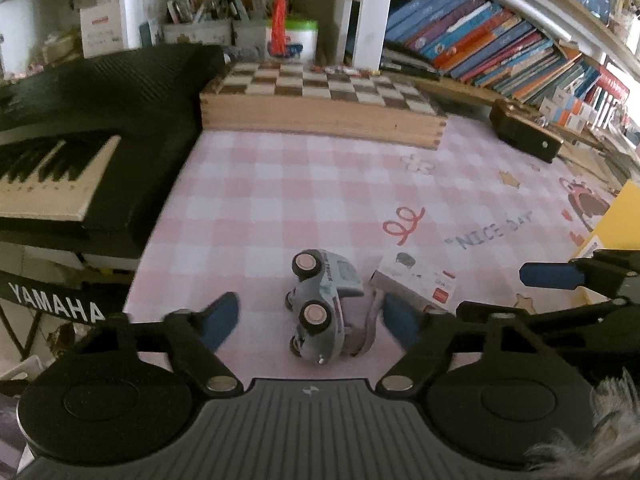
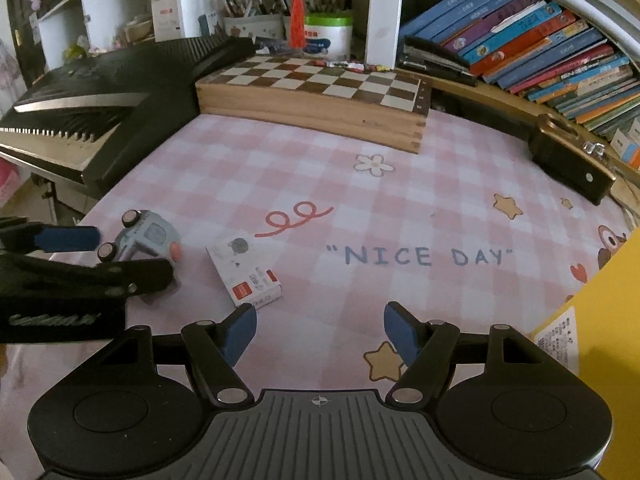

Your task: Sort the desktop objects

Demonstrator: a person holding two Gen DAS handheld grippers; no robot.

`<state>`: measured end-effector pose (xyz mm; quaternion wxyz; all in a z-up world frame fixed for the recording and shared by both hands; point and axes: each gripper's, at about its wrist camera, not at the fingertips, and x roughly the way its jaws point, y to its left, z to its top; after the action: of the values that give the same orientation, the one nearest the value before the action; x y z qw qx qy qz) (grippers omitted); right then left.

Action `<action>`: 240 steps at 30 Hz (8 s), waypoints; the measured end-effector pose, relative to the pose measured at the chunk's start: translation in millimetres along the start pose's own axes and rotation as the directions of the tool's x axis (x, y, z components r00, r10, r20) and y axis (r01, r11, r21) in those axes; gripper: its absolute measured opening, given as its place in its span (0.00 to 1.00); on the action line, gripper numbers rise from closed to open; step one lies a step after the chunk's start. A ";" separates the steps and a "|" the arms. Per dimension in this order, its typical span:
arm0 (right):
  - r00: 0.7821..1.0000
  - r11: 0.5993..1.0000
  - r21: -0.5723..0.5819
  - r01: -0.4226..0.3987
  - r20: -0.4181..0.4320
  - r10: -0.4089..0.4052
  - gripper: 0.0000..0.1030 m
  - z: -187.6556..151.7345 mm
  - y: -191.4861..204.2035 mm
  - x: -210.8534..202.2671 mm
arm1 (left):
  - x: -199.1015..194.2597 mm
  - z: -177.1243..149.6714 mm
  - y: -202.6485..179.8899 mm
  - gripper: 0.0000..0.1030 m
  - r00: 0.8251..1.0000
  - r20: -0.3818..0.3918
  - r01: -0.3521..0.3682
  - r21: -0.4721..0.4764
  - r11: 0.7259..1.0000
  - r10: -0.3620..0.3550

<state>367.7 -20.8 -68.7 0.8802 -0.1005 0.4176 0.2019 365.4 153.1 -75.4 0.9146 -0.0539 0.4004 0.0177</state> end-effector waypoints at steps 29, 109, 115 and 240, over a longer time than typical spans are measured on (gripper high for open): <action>0.989 0.976 -0.179 -0.122 0.059 0.134 0.28 22.2 39.2 15.6 | -88.0 -28.6 32.4 0.41 0.996 0.088 0.011 -0.201 0.980 0.007; 0.982 0.862 0.476 0.177 -0.022 -0.189 0.29 -255.9 24.0 -264.8 | -233.0 -187.5 -106.7 0.41 0.821 -0.169 0.570 0.193 0.798 -0.545; 0.983 0.852 0.493 0.176 -0.041 -0.179 0.29 -262.0 -0.5 -265.9 | -225.8 -185.4 -132.9 0.41 0.814 -0.195 0.579 0.196 0.791 -0.548; 0.919 0.958 0.255 0.133 0.329 -0.215 0.72 -171.1 -155.0 -262.0 | -238.1 -112.3 -216.3 1.00 0.925 0.373 -0.070 -0.005 0.998 0.067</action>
<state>167.7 -290.2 27.9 0.9609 0.0021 0.2625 0.0877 138.2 -71.9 42.0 0.9731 -0.0318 0.2209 0.0579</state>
